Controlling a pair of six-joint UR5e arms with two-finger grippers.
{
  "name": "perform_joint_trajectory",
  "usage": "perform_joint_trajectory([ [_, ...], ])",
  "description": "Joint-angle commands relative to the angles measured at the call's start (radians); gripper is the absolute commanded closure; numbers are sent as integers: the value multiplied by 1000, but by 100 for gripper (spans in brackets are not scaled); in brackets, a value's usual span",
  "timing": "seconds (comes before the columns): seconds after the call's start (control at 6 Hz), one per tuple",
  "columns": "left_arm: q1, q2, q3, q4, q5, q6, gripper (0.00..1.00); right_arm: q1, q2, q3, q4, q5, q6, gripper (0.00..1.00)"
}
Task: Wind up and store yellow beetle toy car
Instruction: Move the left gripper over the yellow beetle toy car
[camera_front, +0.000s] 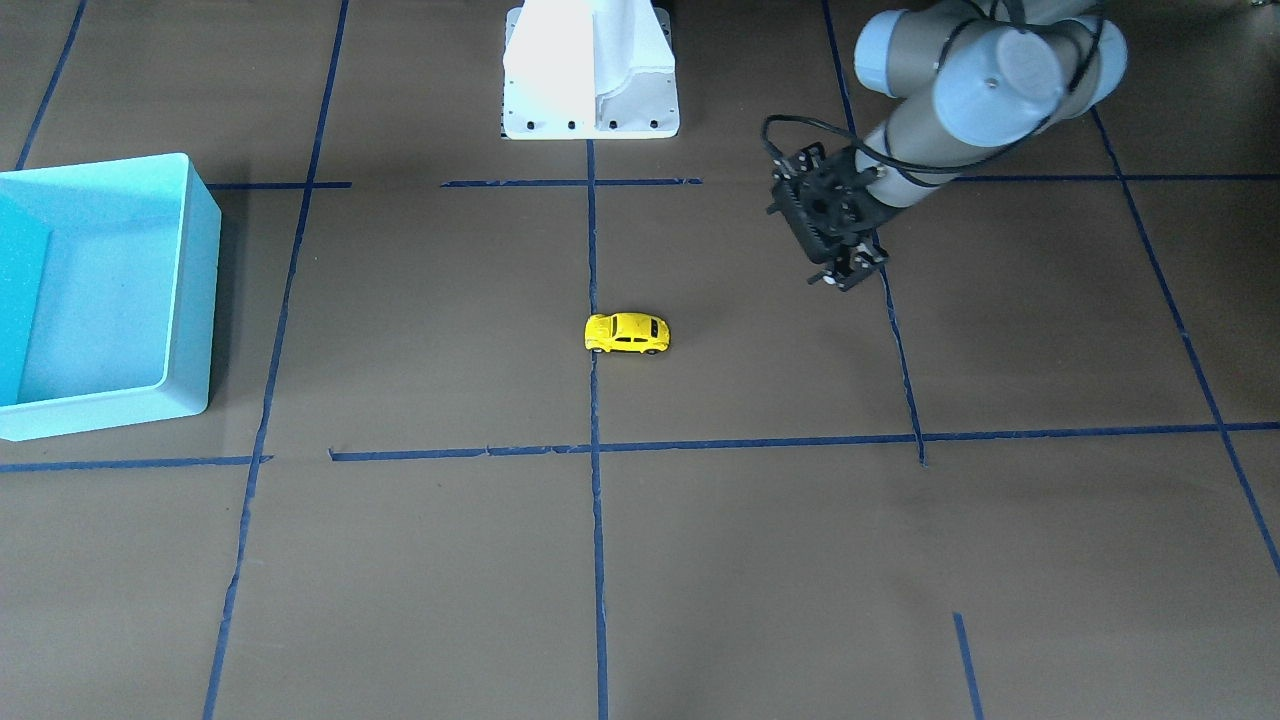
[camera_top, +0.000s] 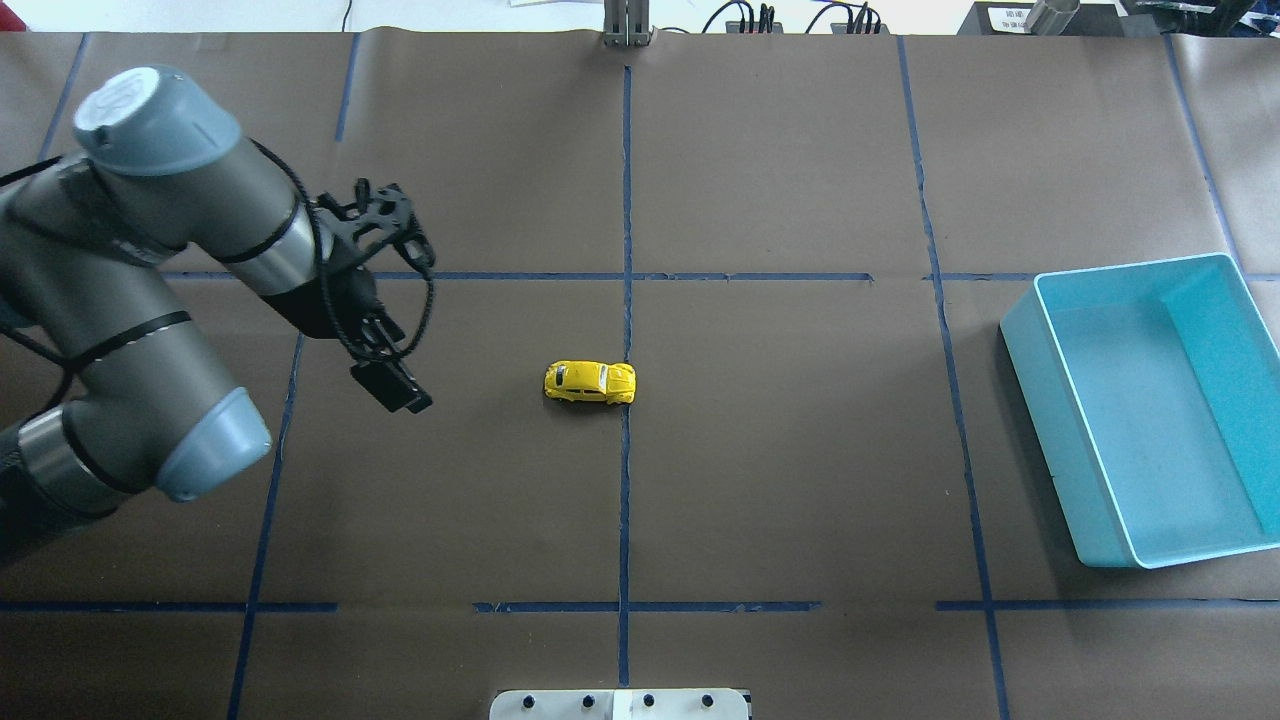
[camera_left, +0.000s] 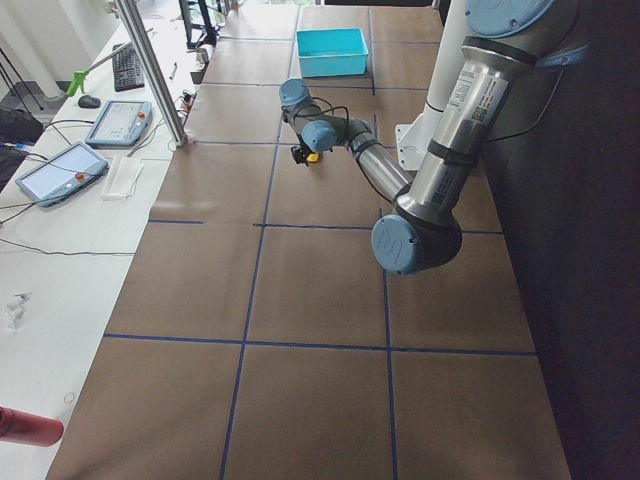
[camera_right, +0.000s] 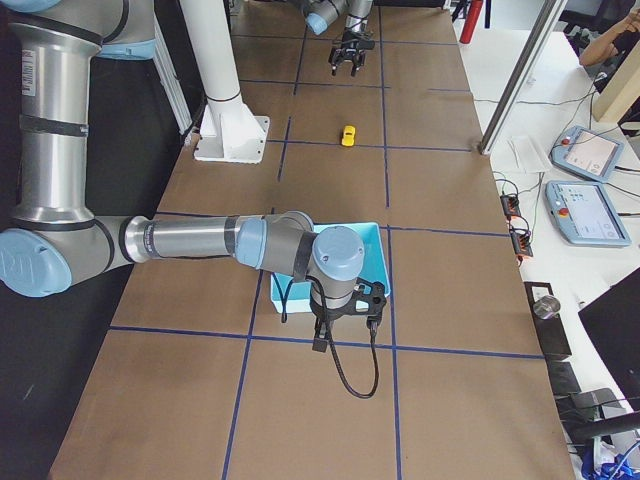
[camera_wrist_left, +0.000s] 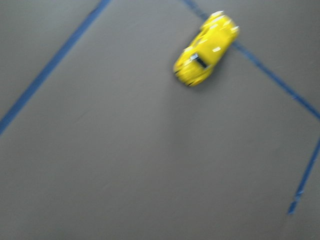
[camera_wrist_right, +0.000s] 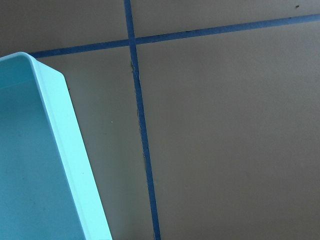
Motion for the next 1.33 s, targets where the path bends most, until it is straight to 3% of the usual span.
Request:
perform_joint_trajectory([
  [0.0,66,-268,151,63,69,0,0,0,0,-1,0,-2,-1,0],
  [0.33,142,-485,274,280,102,8,0,0,0,-1,1,-2,-1,0],
  [0.5,149,-519,296,313,176,15,0,0,0,-1,0,-3,-3,0],
  [0.83,236,-518,322,334,425,275,0,0,0,-1,2,-2,-3,0],
  [1.0,263,-518,352,335,510,401,0,0,0,-1,2,-3,-3,0],
  [1.17,274,-516,390,330,526,422,0,0,0,-1,2,-3,-3,0],
])
